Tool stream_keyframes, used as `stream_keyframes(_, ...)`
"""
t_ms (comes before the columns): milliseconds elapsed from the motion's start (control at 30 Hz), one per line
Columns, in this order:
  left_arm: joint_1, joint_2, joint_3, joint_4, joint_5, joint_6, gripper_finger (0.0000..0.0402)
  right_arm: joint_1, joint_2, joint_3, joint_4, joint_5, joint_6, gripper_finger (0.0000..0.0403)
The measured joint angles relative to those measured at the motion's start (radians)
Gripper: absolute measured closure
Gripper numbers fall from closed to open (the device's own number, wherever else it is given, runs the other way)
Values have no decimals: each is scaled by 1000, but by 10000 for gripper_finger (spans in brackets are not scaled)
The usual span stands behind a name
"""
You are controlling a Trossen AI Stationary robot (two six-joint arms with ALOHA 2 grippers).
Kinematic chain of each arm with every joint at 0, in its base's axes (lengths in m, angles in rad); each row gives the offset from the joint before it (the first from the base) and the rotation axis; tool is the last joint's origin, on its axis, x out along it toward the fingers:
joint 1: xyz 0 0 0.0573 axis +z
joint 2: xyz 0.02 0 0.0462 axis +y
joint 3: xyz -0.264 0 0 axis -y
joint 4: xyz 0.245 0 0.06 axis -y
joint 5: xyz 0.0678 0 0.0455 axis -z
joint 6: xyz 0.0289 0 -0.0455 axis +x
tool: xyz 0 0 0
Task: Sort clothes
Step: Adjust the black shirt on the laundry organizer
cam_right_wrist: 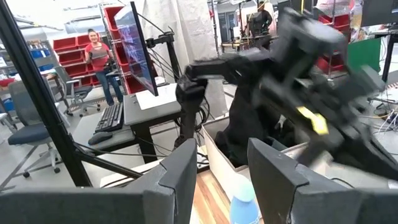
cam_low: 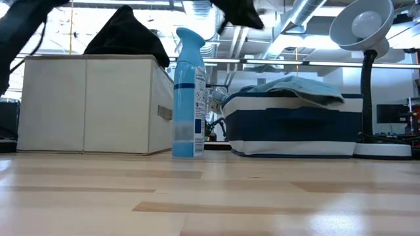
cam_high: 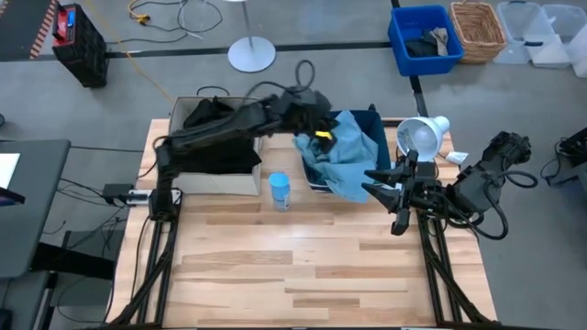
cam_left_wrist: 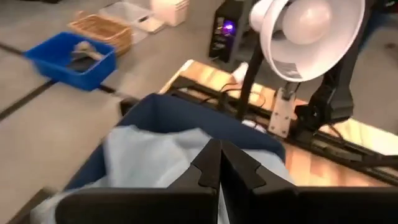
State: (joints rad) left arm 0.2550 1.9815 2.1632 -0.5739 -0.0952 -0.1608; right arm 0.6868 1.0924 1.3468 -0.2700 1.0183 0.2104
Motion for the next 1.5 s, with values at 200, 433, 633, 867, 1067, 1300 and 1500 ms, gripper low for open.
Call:
stream_keyframes(200, -50, -234, 2, -325, -208, -85, 401, 0, 0, 0, -5, 0, 1, 243)
stream_keyframes(433, -97, -410, -2, -773, -457, -307, 401, -3, 0, 0, -7, 0, -8, 243)
stream_keyframes(633, -95, -481, -36, -996, -493, -484, 401, -3, 1, 0, -7, 0, -8, 243)
stream_keyframes(867, -22, -568, -327, -969, -444, -539, 401, -2, 3, 0, -5, 0, -8, 243)
stream_keyframes(1067, 121, -658, -725, -570, -237, -476, 401, -1, 8, 0, 2, 0, -8, 243)
stream_keyframes(1300, 271, -673, -1024, -342, -139, -434, 401, -5, 7, 0, 29, 0, 10, 243)
stream_keyframes(1500, 400, -675, -1203, -131, 21, -385, 401, -39, 14, 0, 29, 0, 35, 243)
